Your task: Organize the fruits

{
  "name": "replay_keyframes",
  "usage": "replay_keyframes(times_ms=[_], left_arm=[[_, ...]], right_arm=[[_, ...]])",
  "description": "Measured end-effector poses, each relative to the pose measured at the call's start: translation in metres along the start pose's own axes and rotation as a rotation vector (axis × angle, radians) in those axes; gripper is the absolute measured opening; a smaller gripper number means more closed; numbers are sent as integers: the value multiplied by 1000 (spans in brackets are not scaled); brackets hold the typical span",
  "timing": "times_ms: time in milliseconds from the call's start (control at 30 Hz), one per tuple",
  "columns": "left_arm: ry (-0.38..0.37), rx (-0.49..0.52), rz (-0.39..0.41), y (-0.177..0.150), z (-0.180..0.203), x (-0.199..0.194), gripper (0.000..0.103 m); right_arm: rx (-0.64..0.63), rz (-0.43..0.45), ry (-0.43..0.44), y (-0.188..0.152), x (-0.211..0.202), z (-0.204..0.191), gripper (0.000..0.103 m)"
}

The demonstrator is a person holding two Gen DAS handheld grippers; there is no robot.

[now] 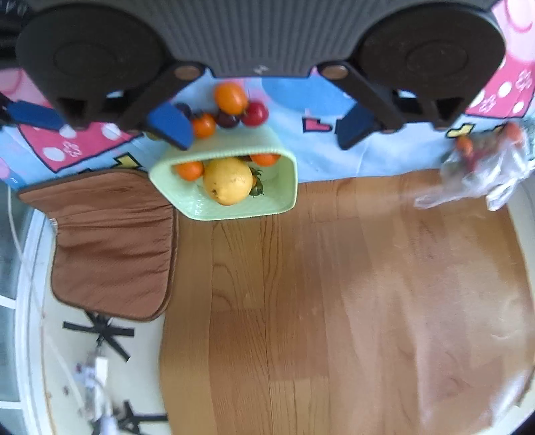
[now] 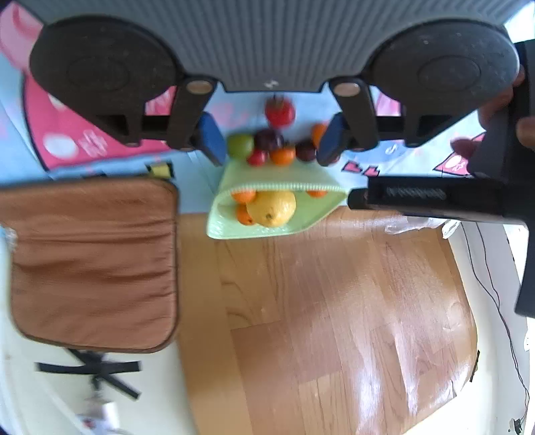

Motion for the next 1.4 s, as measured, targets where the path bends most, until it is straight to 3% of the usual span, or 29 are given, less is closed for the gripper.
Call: replay_keyframes(times_ms=[67, 200, 600, 833, 1033, 1400], left_arm=[[2, 9, 22, -11, 9, -20, 103], [3, -41, 6, -33, 20, -47, 103], [88, -24, 10, -76, 41, -97, 103], [89, -47, 21, -84, 35, -102, 103], [62, -106, -3, -93, 18, -86, 103], [69, -82, -86, -98, 1, -23, 103]], right_arm=[[6, 19, -33, -15, -22, 1, 97], [-23, 40, -67, -43, -53, 1, 102], [57, -6, -126, -70, -97, 5, 103], [51, 2, -77, -74, -111, -2, 103], [50, -48, -65, -76, -101, -2, 103], [55, -98, -129, -69, -50, 13, 103]])
Point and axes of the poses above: each gripper's, at about its wrist camera, not at the fingertips, and x roughly the way its jaws point, z to its right, y to its top, the point moved 8 cm from there along x, roughly the way its jaws point, and after that the axes turned 12 degrees about -y, right-handed, at the moved point
